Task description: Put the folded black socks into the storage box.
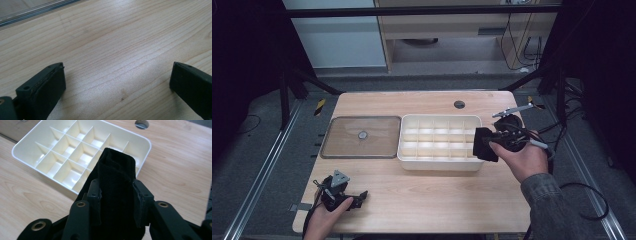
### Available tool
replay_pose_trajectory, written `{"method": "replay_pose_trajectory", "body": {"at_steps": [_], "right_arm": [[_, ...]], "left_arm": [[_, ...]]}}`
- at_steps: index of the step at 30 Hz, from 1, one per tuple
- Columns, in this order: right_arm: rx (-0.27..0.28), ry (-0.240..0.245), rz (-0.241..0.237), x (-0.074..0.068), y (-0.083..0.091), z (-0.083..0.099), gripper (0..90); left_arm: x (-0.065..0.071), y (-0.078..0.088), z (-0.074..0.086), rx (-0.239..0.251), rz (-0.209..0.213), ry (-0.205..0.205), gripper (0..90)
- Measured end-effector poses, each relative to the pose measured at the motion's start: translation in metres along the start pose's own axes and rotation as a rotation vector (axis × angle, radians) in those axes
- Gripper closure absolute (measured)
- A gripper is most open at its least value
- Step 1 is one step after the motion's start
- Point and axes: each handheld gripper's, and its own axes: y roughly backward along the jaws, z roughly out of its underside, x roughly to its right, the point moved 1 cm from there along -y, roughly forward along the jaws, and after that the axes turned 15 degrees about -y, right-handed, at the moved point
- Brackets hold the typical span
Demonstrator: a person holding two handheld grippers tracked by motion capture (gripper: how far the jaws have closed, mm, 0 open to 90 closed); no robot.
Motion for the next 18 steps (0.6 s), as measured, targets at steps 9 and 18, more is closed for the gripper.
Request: {"method": "replay_pose_trajectory", "body": {"at_steps": [9, 18], "right_arm": [[0.015, -0.001, 0.035, 0.011, 0.0, -0.013, 64.5], [0.014, 0.002, 0.035, 0.01, -0.012, -0.02, 64.5]], "left_arm": [[0.0, 0.0, 0.0, -0.002, 0.0, -0.002, 0.0], [0.0, 0.0, 0.001, 0.005, -0.002, 0.001, 0.0]]}}
